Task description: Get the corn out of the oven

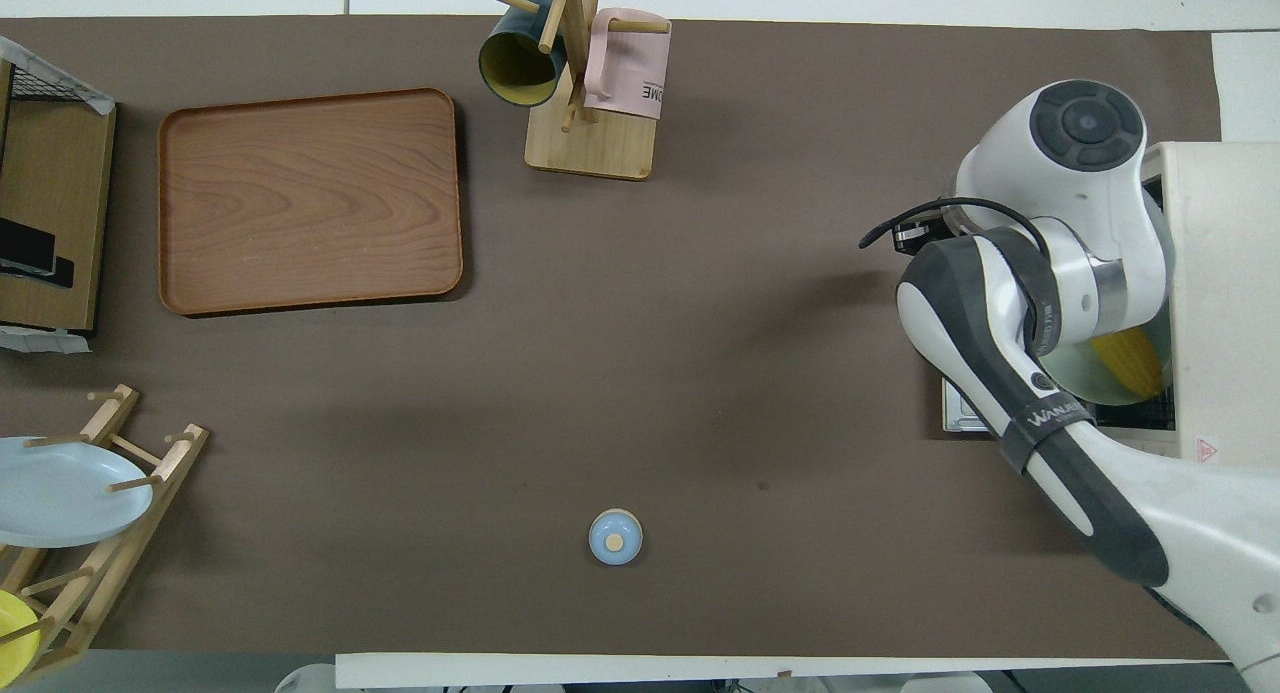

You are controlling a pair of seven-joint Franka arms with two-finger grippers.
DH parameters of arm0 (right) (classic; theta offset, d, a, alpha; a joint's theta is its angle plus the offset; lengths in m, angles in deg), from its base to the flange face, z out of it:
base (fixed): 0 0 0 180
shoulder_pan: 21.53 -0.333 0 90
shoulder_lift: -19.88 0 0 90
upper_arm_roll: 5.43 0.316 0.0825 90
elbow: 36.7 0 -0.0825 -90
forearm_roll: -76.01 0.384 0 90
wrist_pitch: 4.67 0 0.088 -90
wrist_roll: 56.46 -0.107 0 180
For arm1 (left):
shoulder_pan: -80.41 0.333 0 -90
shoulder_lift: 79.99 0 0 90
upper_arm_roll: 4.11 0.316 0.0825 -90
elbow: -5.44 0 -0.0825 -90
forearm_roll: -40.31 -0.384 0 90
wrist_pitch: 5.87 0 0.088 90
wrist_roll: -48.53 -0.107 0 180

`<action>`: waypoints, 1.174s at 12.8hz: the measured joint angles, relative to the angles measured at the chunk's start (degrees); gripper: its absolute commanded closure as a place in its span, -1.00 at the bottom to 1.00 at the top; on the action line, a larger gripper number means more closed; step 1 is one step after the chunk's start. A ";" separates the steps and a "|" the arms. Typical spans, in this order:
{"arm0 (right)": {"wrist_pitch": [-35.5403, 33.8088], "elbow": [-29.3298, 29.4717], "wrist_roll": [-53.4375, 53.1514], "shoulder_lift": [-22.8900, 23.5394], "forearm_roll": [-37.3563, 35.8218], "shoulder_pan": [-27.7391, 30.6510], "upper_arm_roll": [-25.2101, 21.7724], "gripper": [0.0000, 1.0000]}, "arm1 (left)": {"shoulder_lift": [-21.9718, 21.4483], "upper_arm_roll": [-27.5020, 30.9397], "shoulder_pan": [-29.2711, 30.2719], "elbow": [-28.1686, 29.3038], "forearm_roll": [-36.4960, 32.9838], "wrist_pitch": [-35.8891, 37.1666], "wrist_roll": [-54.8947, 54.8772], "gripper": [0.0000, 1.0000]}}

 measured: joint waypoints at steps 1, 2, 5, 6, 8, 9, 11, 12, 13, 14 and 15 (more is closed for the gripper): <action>-2.90 -0.06 0.01 -1.29 0.01 1.48 -0.06 -0.20 | 0.00 0.00 0.00 0.00 0.00 0.00 0.00 -1.00; -4.56 -0.30 0.08 -2.10 0.02 3.04 -0.11 -0.20 | 0.00 0.00 0.00 0.00 0.00 0.00 0.00 -1.00; -4.78 -2.25 0.22 -2.51 0.04 5.93 -0.20 -0.16 | 0.00 0.00 0.00 0.00 0.00 0.00 0.00 -1.00; -4.44 -3.18 0.22 -2.56 0.04 6.24 -0.20 -0.10 | 0.00 0.00 0.00 0.00 0.00 0.00 0.00 -1.00; -1.34 -5.54 0.22 -2.74 0.04 6.47 -0.20 0.23 | 0.00 0.00 0.00 0.00 0.00 0.00 0.00 -1.00; -0.33 -6.37 0.49 -2.85 0.04 6.47 -0.19 0.65 | 0.00 0.00 0.00 0.00 0.00 0.00 0.00 -1.00; 0.11 -7.13 4.17 -3.06 0.02 6.45 -0.18 1.00 | 0.00 0.00 0.00 0.00 0.00 0.00 0.00 -1.00; -0.02 -7.15 5.87 -3.23 0.01 6.28 -0.15 1.00 | 0.00 0.00 0.00 0.00 0.00 0.00 0.00 -1.00; -0.49 -7.05 6.24 -3.58 -0.02 5.70 -0.09 1.00 | 0.00 0.00 0.00 0.00 0.00 0.00 0.00 -1.00; -1.21 -6.59 6.00 -3.97 -0.04 4.25 -0.05 1.00 | 0.00 0.00 0.00 0.00 0.00 0.00 0.00 -1.00; -2.68 -5.40 4.63 -4.16 -0.04 2.09 0.02 1.00 | 0.00 0.00 0.00 0.00 0.00 0.00 0.00 -1.00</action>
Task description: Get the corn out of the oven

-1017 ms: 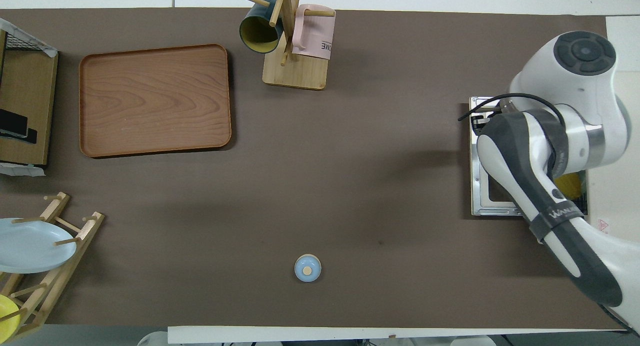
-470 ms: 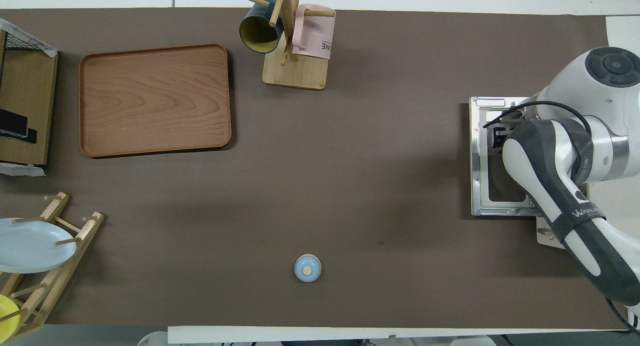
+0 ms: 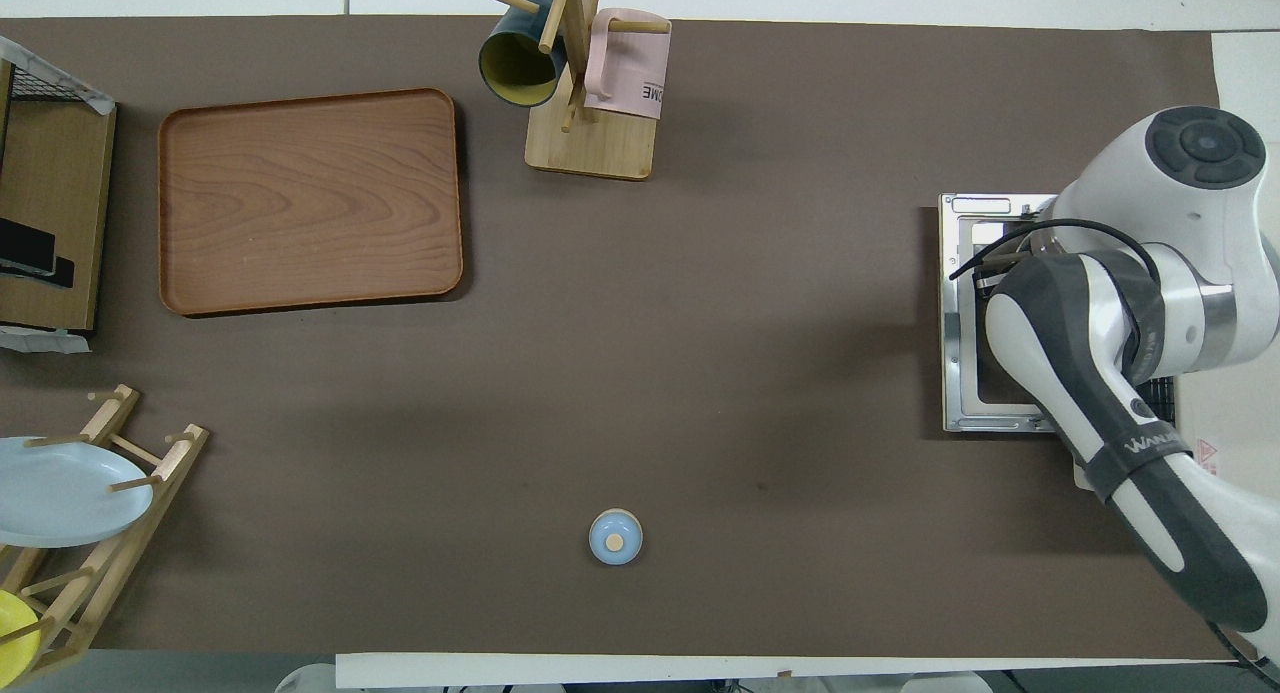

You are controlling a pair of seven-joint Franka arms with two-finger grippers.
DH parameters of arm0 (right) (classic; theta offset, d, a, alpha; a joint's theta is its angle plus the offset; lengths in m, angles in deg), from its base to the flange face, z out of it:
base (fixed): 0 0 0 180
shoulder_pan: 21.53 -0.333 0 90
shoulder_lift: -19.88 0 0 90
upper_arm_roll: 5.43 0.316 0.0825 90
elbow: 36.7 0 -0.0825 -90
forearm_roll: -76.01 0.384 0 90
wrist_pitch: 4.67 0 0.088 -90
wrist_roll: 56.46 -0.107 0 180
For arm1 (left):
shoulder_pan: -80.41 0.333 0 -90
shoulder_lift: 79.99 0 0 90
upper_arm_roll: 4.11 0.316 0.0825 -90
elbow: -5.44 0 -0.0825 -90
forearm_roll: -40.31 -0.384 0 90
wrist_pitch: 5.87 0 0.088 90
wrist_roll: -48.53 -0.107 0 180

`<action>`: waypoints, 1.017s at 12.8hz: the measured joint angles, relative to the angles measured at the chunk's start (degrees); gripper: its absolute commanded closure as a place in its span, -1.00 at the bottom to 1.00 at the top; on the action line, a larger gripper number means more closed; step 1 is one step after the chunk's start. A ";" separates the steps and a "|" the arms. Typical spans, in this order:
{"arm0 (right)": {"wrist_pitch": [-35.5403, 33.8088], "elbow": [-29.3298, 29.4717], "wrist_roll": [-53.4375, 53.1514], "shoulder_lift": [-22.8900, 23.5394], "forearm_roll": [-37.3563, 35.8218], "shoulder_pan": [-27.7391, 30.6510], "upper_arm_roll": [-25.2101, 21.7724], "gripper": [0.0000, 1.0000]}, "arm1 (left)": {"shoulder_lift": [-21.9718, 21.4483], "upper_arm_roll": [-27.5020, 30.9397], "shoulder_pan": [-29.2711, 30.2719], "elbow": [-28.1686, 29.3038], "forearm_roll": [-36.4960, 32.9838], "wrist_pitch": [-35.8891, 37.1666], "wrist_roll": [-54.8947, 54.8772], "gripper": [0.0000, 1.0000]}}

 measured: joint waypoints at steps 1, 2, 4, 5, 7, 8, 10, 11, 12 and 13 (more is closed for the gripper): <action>-2.19 1.85 -2.59 0.08 0.01 -2.66 0.13 1.00 | 0.00 0.00 0.00 0.00 0.00 0.00 0.00 -1.00; -5.34 4.74 -6.89 0.47 0.04 -6.29 0.24 1.00 | 0.00 0.00 0.00 0.00 0.00 0.00 0.00 -1.00; -12.82 13.93 -19.30 3.27 0.52 -15.93 0.53 1.00 | 0.00 0.00 0.00 0.00 0.00 0.00 0.00 -1.00; -15.81 19.54 -26.25 6.09 1.57 -21.20 0.65 1.00 | 0.00 0.00 0.00 0.00 0.00 0.00 0.00 -1.00; -17.41 29.78 -39.48 13.87 5.00 -30.58 0.87 1.00 | 0.00 0.00 0.00 0.00 0.00 0.00 0.00 -1.00; -16.37 34.61 -45.83 18.65 6.18 -34.42 0.97 1.00 | 0.00 0.00 0.00 0.00 0.00 0.00 0.00 -1.00; -11.09 42.11 -55.65 27.49 8.10 -39.46 1.54 0.95 | 0.00 0.00 0.00 0.00 0.00 0.00 0.00 -1.00; -7.80 44.13 -58.47 30.79 8.56 -40.56 2.04 0.72 | 0.00 0.00 0.00 0.00 0.00 0.00 0.00 -1.00; -5.08 45.13 -59.78 33.05 8.80 -41.02 2.26 0.23 | 0.00 0.00 0.00 0.00 0.00 0.00 0.00 -1.00; -3.62 45.38 -60.24 34.06 8.98 -40.81 2.29 -0.03 | 0.00 0.00 0.00 0.00 0.00 0.00 0.00 -1.00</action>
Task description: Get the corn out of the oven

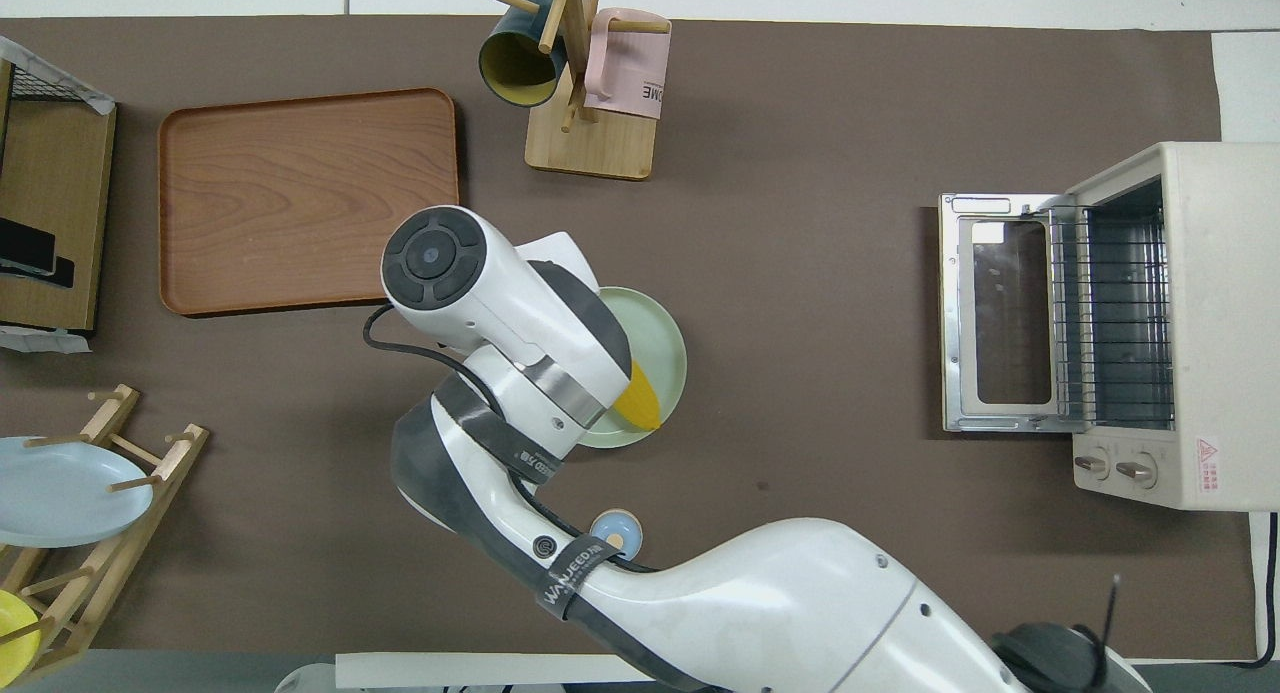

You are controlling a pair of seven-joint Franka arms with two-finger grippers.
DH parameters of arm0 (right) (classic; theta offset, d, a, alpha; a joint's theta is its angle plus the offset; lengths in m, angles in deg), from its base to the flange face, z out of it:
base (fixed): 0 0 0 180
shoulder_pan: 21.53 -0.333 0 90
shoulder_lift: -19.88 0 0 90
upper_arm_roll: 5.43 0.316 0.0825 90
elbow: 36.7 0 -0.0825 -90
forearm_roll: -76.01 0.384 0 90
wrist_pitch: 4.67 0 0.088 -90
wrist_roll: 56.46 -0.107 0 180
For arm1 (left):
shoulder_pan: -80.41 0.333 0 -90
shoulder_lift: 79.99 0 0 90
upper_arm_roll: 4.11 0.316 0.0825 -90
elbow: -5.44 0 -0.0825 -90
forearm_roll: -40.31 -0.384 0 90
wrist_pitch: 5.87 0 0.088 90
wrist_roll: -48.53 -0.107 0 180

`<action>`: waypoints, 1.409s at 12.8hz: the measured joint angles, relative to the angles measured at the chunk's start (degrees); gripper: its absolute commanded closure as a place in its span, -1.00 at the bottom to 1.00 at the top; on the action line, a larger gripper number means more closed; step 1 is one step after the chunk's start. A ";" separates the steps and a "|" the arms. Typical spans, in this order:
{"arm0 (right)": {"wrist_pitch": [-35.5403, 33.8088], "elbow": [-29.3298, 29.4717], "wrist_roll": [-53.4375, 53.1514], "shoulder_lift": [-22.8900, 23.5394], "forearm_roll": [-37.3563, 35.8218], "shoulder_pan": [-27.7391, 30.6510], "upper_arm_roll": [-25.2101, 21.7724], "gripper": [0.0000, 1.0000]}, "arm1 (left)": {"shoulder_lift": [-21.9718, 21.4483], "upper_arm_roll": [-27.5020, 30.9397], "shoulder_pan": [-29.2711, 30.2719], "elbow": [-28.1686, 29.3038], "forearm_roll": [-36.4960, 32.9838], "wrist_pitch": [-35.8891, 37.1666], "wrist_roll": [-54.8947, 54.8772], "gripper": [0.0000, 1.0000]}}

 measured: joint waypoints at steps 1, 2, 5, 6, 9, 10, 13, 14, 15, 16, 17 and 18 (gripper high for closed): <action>0.34 0.00 -0.08 0.22 0.06 0.52 0.00 -0.05 | 0.00 0.00 0.00 0.00 0.00 0.00 0.00 -1.00; 0.51 0.15 -0.08 0.13 0.08 1.21 0.00 -0.11 | 0.00 0.00 0.00 0.00 0.00 0.00 0.00 -1.00; 3.67 1.49 0.46 -1.73 -1.84 1.93 -0.05 -0.11 | 0.00 0.00 0.00 0.00 0.00 0.00 0.00 -1.00; 3.22 1.40 2.91 -3.34 -4.12 2.73 -0.28 -0.10 | 0.00 -0.03 -0.02 0.00 0.00 0.00 0.00 -1.00; -0.66 -7.83 18.90 -12.12 -5.43 12.25 -0.68 -0.04 | -0.19 -0.47 -0.19 0.58 0.00 0.18 0.00 -1.00; -0.36 -15.34 23.78 -16.58 -5.43 16.80 -0.66 0.04 | -0.96 -0.61 -0.44 2.75 0.14 -1.09 0.20 -1.00; 6.04 -35.29 35.12 -25.34 -5.46 26.67 -0.67 0.67 | -5.50 -1.49 -7.42 18.44 1.03 -17.73 10.75 -1.00; 9.54 -40.41 39.20 -26.78 -5.47 29.78 -0.69 0.95 | -5.89 -1.90 -11.72 22.81 1.04 -23.09 16.67 -1.00; 13.06 -44.41 42.30 -27.58 -5.61 32.20 -0.71 1.00 | -5.37 -2.26 -15.55 25.55 1.03 -27.41 22.49 -1.00; 15.76 -47.19 44.11 -27.81 -6.26 33.98 -0.71 1.00 | -4.11 -2.42 -18.84 26.90 1.02 -31.09 27.92 -1.00; 17.20 -48.88 45.07 -27.76 -8.16 35.51 -0.70 1.00 | -2.10 -2.50 -21.86 27.44 1.01 -34.68 33.01 -1.00; 18.03 -49.81 45.48 -27.61 -10.45 36.67 -0.68 1.00 | 0.32 -2.54 -24.18 27.49 1.01 -37.67 36.63 -1.00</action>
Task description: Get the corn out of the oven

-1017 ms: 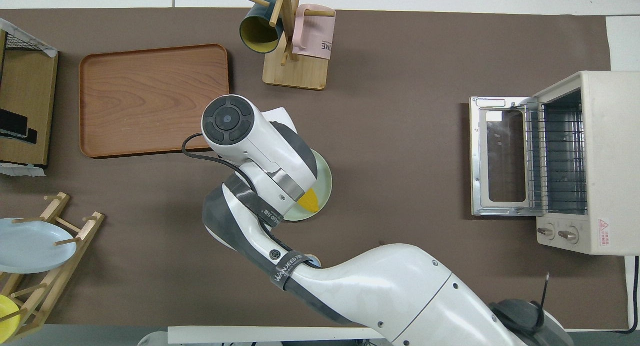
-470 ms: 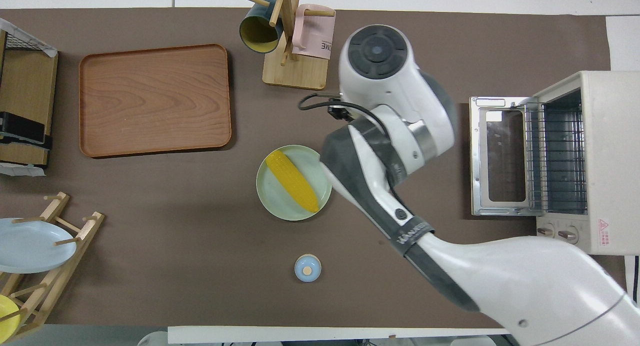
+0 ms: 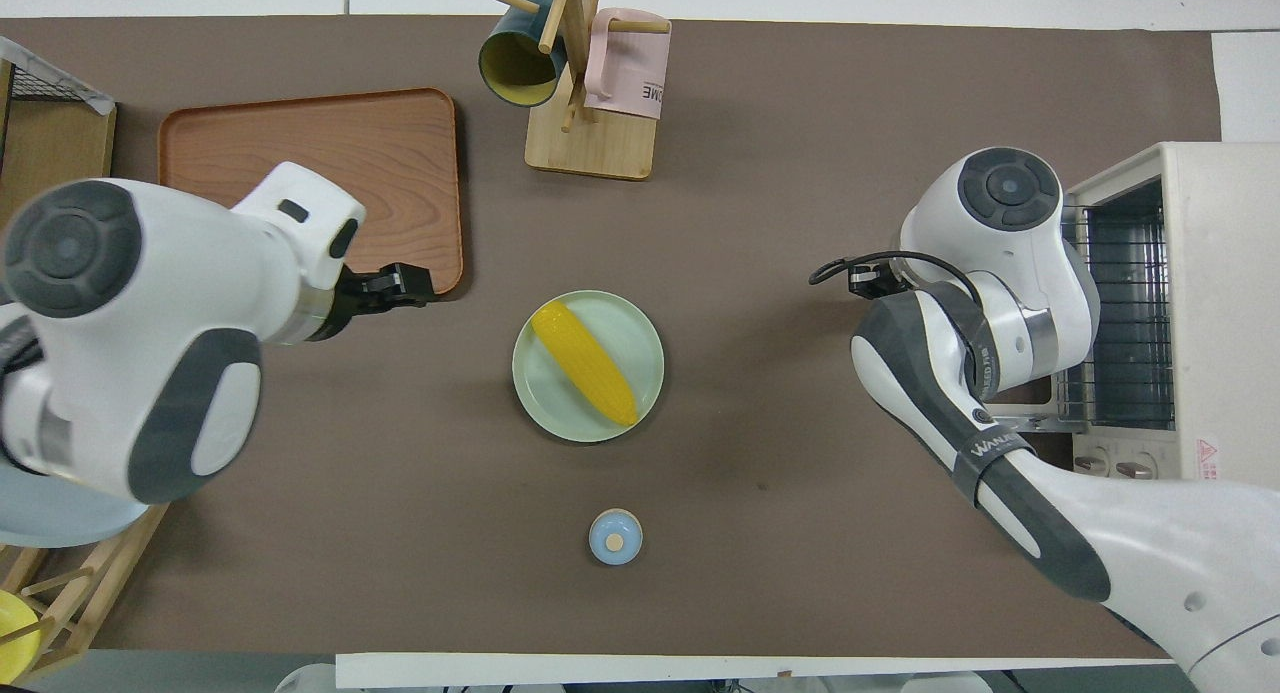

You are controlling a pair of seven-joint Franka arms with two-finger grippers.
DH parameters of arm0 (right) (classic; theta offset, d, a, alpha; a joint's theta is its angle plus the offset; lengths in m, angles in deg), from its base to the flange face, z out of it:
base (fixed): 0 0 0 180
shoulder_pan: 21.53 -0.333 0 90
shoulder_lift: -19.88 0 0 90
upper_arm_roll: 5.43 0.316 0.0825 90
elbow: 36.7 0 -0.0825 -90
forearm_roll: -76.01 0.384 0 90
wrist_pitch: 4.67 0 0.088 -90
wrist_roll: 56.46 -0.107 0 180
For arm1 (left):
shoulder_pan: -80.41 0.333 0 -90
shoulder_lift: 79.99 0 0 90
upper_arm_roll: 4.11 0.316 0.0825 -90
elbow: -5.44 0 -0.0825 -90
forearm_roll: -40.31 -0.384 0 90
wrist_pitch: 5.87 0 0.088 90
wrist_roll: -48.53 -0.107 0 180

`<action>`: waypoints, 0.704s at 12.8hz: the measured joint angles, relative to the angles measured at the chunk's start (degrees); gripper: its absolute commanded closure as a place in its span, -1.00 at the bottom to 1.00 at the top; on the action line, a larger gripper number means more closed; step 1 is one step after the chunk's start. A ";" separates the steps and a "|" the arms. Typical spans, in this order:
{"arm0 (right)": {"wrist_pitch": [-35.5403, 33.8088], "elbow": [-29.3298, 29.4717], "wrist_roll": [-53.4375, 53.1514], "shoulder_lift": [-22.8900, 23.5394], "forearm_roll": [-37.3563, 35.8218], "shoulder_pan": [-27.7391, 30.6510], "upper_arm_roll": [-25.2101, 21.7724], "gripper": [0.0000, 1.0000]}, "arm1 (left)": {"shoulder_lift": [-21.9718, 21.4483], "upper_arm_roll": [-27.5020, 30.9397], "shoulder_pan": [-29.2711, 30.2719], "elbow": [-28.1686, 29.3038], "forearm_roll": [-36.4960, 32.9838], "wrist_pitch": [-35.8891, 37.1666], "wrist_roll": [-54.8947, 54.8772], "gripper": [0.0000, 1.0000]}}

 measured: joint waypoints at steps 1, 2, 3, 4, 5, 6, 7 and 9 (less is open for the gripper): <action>0.67 -0.45 0.18 0.21 -1.89 0.75 0.02 1.00 | 2.39 0.01 -1.54 -0.01 0.00 -2.60 2.38 -1.00; 0.99 -0.62 0.33 0.47 -3.44 1.34 0.04 1.00 | 4.60 0.05 -2.86 0.00 0.00 -5.32 4.74 -1.00; 1.05 -0.65 0.78 0.66 -5.17 1.85 0.03 1.00 | 6.67 0.05 -4.36 -0.02 0.00 -7.94 7.33 -1.00; 1.07 -0.65 1.29 0.69 -6.22 2.05 0.24 1.00 | 8.25 0.03 -5.68 -0.06 0.00 -9.58 9.21 -1.00; 0.89 -0.65 1.42 0.70 -7.37 2.01 0.52 1.00 | 9.36 0.04 -6.61 -0.10 0.00 -10.53 10.71 -1.00; 0.32 -0.46 1.62 0.71 -8.58 1.98 0.87 1.00 | 10.20 0.06 -7.61 -0.10 0.00 -11.69 12.44 -1.00; -1.38 0.32 2.10 0.72 -9.41 1.86 1.21 1.00 | 11.16 0.07 -8.94 -0.09 0.00 -13.07 14.45 -0.99; -9.31 4.79 5.28 0.57 -9.52 1.55 1.76 1.00 | 14.05 0.05 -11.69 -0.12 0.00 -15.86 19.41 -0.77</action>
